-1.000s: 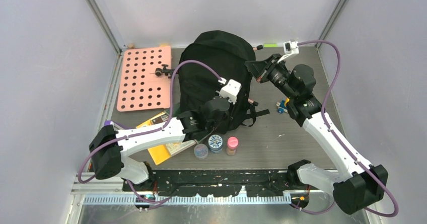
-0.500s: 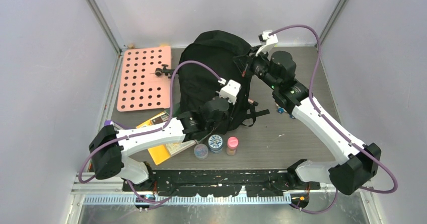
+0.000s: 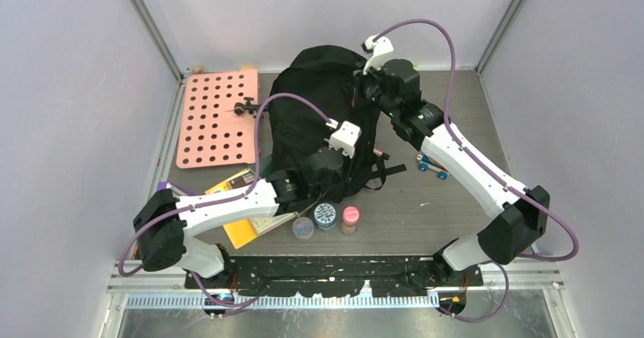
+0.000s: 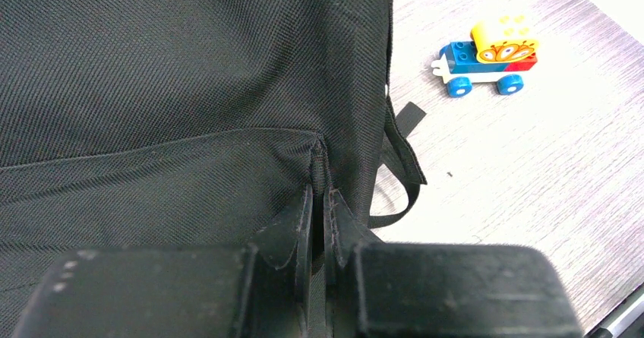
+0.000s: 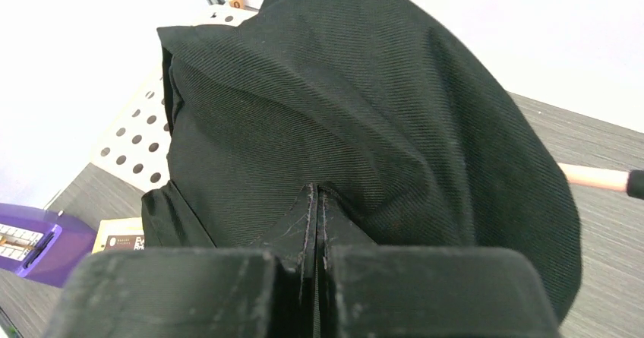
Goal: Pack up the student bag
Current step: Unzip the student bag at the center of the board.
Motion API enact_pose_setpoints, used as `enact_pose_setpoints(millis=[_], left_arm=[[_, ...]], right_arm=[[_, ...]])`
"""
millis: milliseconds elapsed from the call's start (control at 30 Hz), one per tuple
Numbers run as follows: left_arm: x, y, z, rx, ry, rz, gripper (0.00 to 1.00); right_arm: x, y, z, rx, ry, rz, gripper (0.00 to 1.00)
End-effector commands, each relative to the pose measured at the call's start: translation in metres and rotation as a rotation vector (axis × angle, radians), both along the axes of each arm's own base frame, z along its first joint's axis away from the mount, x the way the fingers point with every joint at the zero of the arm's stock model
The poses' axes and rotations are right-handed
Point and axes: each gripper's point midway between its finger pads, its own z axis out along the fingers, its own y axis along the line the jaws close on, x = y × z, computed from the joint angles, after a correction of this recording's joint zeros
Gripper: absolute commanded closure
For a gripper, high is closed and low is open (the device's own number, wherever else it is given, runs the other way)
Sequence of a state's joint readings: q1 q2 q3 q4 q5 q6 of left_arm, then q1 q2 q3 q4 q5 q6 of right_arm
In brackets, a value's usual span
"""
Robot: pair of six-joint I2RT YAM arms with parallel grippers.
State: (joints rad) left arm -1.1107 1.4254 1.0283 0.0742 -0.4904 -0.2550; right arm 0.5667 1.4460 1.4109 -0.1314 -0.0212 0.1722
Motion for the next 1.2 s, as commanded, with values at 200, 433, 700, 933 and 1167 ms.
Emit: enact_pose_setpoints(millis=[200, 433, 700, 933, 1167], left_arm=[[-0.009, -0.004, -0.003, -0.019, 0.021, -0.044, 1.00], [-0.010, 0.010, 0.028, -0.061, 0.014, -0.020, 0.86], [-0.030, 0.052, 0.056, -0.076, 0.095, -0.037, 0.39], [-0.032, 0.082, 0.068, -0.097, 0.211, -0.070, 0.23], [-0.007, 0.069, 0.106, -0.182, 0.159, -0.130, 0.21]], right_arm=[[0.018, 0.030, 0.024, -0.025, -0.091, -0.007, 1.00], [0.011, 0.020, 0.043, -0.001, -0.099, -0.040, 0.96], [-0.041, -0.015, 0.073, 0.051, -0.084, -0.044, 0.50], [-0.077, -0.059, 0.105, 0.090, -0.121, -0.129, 0.27], [-0.089, -0.084, 0.085, 0.032, -0.109, -0.194, 0.19]])
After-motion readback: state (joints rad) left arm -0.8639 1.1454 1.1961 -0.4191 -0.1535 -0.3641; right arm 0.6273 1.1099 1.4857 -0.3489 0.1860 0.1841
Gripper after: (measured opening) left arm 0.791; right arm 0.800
